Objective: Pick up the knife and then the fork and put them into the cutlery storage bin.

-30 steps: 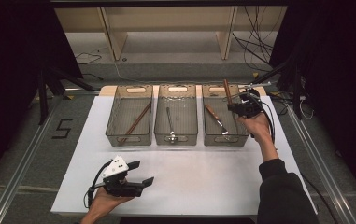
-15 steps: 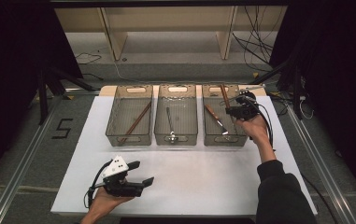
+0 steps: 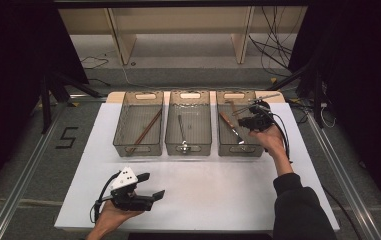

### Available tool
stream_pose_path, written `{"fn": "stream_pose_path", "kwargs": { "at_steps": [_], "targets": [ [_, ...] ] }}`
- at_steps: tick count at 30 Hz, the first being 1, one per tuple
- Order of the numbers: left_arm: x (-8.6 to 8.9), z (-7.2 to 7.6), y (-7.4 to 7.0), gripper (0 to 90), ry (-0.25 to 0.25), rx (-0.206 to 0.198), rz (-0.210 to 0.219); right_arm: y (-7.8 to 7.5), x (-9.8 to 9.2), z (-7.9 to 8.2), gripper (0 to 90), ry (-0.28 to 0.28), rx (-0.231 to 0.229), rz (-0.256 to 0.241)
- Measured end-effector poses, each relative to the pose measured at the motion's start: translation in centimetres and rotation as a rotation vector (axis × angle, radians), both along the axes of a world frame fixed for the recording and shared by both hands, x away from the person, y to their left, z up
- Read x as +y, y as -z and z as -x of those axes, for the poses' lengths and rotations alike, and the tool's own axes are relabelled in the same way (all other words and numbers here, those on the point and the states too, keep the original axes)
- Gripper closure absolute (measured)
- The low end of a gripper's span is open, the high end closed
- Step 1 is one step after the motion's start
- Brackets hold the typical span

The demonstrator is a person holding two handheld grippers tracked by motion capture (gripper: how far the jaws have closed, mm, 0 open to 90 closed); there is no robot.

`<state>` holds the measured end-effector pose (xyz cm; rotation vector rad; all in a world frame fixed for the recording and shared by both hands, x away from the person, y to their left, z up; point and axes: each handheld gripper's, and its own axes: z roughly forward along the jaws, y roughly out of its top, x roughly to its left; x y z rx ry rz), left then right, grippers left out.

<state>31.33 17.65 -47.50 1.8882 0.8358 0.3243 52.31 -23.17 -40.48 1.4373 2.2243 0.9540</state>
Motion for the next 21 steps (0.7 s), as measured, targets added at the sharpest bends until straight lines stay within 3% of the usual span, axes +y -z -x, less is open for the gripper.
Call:
{"fn": "stream_pose_path", "kwargs": {
  "at_steps": [10, 21],
  "targets": [
    [0.1, 0.0, 0.0, 17.0, -0.003, -0.005, 0.002, -0.7, 0.4, 1.1, 66.1, -0.042, -0.038, -0.025],
    [0.2, 0.0, 0.0, 17.0, -0.009, -0.003, 0.001, -1.8, 0.6, 4.8, 49.6, -0.114, -0.115, -0.146]
  ]
}}
